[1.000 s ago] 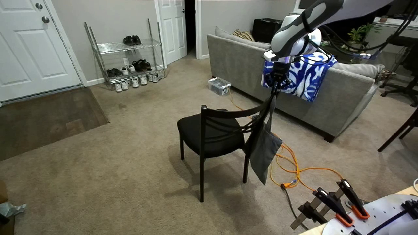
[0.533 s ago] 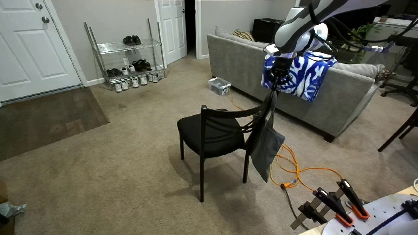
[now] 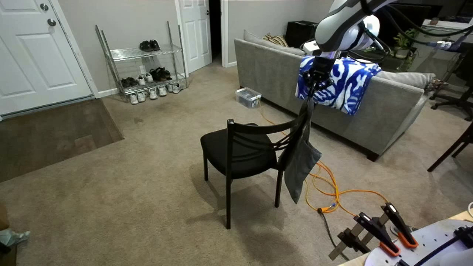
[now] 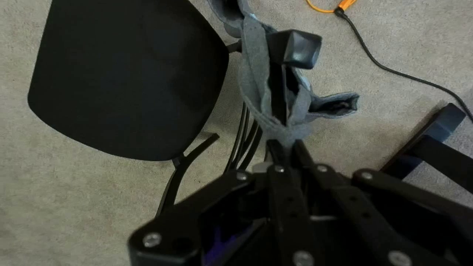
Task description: Move the bag to the left side of the chair
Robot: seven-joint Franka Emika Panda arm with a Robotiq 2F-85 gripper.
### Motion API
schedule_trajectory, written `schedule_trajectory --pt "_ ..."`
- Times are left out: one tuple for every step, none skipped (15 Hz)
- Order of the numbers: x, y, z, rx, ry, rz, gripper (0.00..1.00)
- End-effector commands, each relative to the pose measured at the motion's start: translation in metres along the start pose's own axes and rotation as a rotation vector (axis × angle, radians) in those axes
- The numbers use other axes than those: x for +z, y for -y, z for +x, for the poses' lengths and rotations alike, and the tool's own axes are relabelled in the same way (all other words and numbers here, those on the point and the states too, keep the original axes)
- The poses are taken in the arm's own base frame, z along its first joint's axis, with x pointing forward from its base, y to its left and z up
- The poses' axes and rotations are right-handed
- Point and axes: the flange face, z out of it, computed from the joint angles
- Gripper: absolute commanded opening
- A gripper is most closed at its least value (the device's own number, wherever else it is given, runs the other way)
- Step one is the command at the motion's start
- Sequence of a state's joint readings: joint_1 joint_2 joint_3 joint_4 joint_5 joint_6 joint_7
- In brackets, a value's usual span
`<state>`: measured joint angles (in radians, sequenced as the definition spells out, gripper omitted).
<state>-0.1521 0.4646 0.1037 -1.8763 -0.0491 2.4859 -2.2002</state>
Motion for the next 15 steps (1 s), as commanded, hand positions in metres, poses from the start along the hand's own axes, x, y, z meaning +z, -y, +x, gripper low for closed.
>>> schedule_trajectory --pt "-0.029 0.009 -0.002 0.039 0.045 -0.060 0.02" --pt "-0.037 0.010 -0.007 0.050 0.066 -0.076 0.02" --pt "-0.048 0.012 -0.016 0.060 0.090 -0.092 0.02" --pt "-0.056 0.014 -0.023 0.073 0.106 -0.102 0.02" --pt "-0.065 0.019 -0.032 0.088 0.120 -0.105 0.02" --pt "-0.072 0.024 -0.040 0.105 0.133 -0.104 0.02" --pt "-0.077 0.029 -0.048 0.125 0.150 -0.102 0.02" --pt "-0.082 0.035 -0.056 0.150 0.170 -0.096 0.02" --pt "-0.085 0.042 -0.063 0.178 0.187 -0.080 0.02" --pt "-0.085 0.048 -0.069 0.202 0.196 -0.065 0.02" --pt "-0.083 0.055 -0.070 0.222 0.200 -0.041 0.02" --pt "-0.079 0.060 -0.069 0.231 0.187 -0.007 0.02" --pt "-0.072 0.065 -0.061 0.233 0.169 0.027 0.02" --pt "-0.066 0.070 -0.051 0.225 0.138 0.064 0.02" --pt "-0.059 0.073 -0.038 0.212 0.107 0.095 0.02"
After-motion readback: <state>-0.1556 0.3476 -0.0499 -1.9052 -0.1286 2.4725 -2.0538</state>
